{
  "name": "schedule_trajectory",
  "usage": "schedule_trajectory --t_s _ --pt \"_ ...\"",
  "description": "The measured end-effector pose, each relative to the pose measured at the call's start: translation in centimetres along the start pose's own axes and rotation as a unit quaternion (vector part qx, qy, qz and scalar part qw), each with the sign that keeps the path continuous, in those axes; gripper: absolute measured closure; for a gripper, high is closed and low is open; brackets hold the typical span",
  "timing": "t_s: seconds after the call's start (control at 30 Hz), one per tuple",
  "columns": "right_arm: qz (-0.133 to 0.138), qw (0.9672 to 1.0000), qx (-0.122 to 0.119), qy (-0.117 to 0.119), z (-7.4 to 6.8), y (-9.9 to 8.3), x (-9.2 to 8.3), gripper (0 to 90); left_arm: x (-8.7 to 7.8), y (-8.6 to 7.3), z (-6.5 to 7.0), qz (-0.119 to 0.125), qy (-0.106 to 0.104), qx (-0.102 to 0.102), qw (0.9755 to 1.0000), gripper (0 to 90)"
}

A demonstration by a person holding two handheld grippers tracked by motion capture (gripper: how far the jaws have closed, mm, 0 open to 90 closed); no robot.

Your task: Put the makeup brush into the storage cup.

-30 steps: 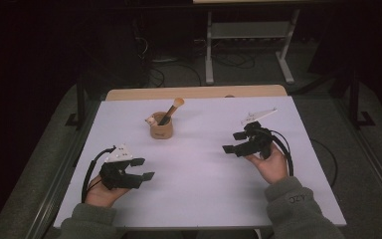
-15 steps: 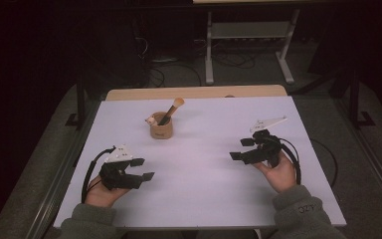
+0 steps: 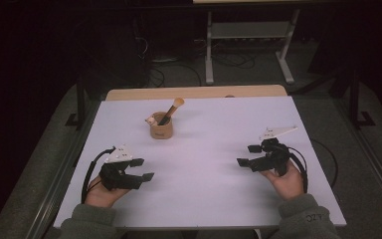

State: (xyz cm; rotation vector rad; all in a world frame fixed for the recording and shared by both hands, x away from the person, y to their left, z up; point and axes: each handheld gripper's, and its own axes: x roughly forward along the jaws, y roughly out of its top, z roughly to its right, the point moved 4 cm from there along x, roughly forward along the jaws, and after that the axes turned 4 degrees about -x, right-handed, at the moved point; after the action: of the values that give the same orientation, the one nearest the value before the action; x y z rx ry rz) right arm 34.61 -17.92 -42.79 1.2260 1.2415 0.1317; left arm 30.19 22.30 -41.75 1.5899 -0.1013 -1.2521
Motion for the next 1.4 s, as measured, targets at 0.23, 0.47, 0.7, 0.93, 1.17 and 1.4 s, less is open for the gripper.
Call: schedule_trajectory --t_s 0.23,0.47,0.7,0.93,1.17,1.4 --pt "0.007 1.0 0.002 -0.004 0.1 -0.9 -0.4 26.1 -0.1 -0.1 -0.1 -0.005 0.0 0.005 1.0 35.1" --pt "0.004 0.9999 0.001 -0.012 0.0 -1.6 -0.7 26.2 0.0 -0.3 -0.3 -0.007 0.001 0.008 0.9999 34.1" --pt "-0.006 0.9998 -0.006 -0.019 -0.4 -2.2 -0.9 26.2 0.1 -0.4 -0.4 -0.007 0.002 0.007 0.9999 33.0" --pt "-0.007 0.9999 -0.006 -0.013 -0.8 -2.7 -1.1 26.2 0.2 -0.5 -0.4 -0.009 0.001 0.005 0.9999 31.7" --pt "0.0 0.9999 -0.004 -0.013 -0.8 -2.8 -1.4 25.4 0.3 -0.5 -0.5 -0.007 0.002 0.001 1.0 28.5" --pt "-0.001 0.9997 -0.016 -0.018 -0.9 -2.7 -1.4 25.3 0.3 -0.5 -0.6 -0.006 0.005 0.003 1.0 26.1"
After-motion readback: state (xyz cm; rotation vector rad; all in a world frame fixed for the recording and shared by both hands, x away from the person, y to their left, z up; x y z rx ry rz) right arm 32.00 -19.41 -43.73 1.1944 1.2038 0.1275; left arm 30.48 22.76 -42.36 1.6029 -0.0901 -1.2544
